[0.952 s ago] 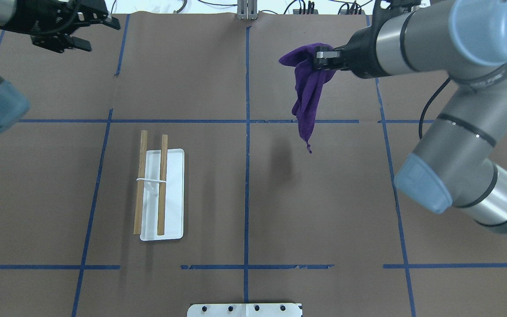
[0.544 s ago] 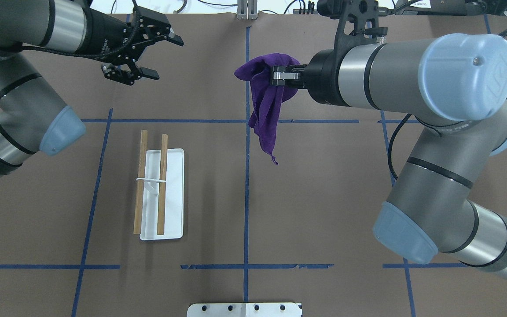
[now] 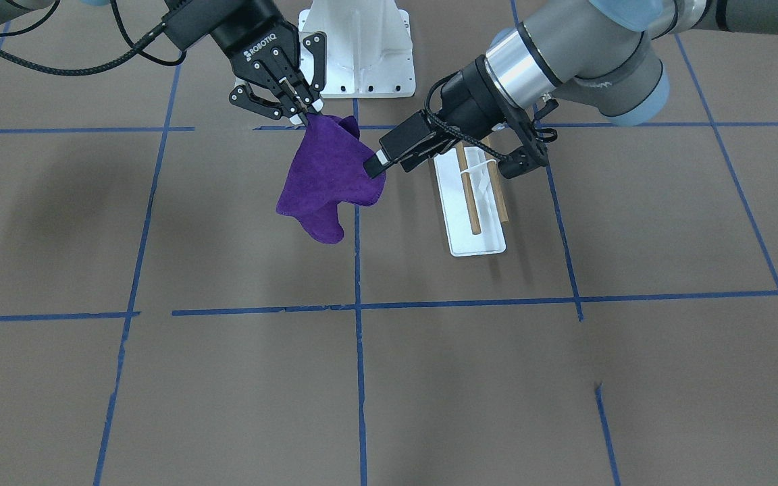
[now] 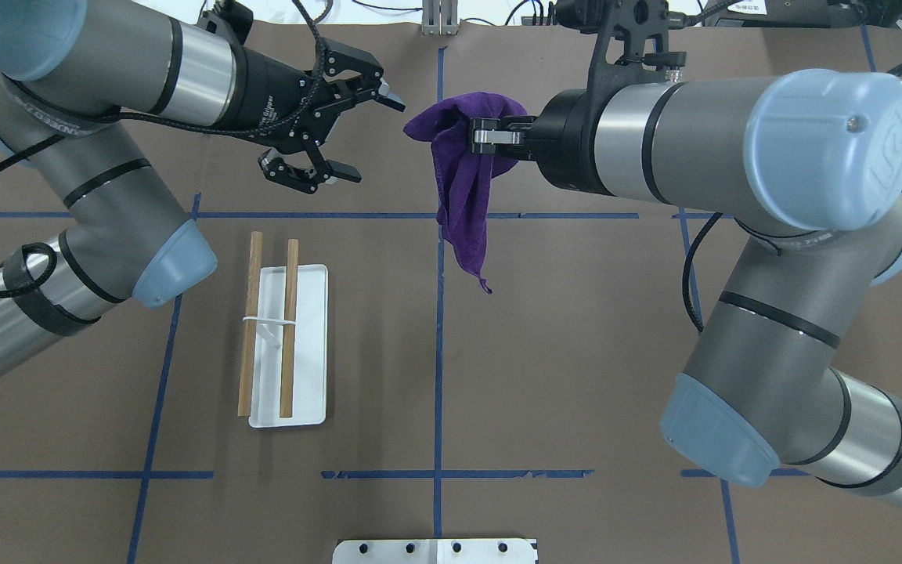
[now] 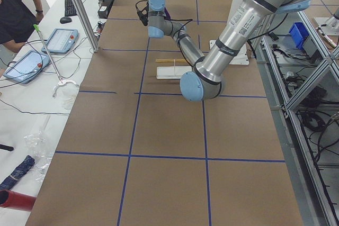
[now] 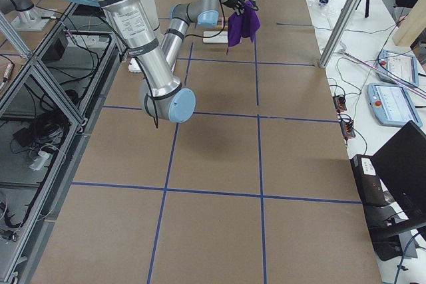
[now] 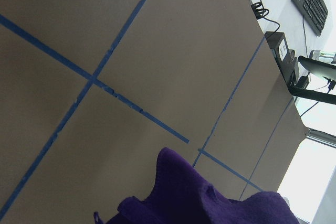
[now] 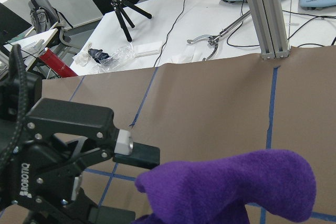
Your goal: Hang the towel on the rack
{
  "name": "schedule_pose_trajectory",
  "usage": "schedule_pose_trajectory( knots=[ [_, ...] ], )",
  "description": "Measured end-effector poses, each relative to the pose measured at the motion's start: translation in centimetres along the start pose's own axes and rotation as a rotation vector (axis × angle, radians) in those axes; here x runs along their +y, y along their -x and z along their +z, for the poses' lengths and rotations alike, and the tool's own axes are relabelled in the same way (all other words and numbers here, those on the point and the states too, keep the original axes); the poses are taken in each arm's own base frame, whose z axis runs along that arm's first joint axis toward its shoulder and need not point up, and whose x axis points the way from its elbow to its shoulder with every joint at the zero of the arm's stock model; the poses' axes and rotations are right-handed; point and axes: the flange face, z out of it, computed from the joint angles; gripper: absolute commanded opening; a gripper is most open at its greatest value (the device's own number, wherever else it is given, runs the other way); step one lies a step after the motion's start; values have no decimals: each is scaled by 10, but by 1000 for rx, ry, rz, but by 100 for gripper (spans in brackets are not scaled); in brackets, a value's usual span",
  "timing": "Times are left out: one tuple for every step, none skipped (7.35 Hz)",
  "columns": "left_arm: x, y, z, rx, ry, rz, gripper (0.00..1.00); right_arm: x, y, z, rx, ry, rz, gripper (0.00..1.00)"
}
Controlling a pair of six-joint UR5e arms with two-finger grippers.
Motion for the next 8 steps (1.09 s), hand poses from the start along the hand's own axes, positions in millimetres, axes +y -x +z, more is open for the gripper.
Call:
schedule_pose_trajectory(
  knots=[
    [2,-4,2,10,-5,-13,97,6,4,0,-5,-3,-2,0],
    [3,-7,2,20,-13,-18,90,9,8,-1,-10,-4,-3,0],
    [5,-10,4,28,-16,-24,73,12,10,-3,-17,-4,-4,0],
    [7,-12,5,32,-16,-30,20,13,12,-6,-23,-3,-4,0],
    [8,-14,5,34,-15,-34,0,13,13,-8,-29,-4,-4,0],
    [8,-14,4,36,-14,-33,0,13,14,-9,-31,-4,-4,0],
    [9,-13,3,40,-11,-28,0,14,13,-9,-31,-3,-5,0],
    [9,-13,1,44,-9,-24,0,14,12,-9,-29,-1,-5,0]
  ],
)
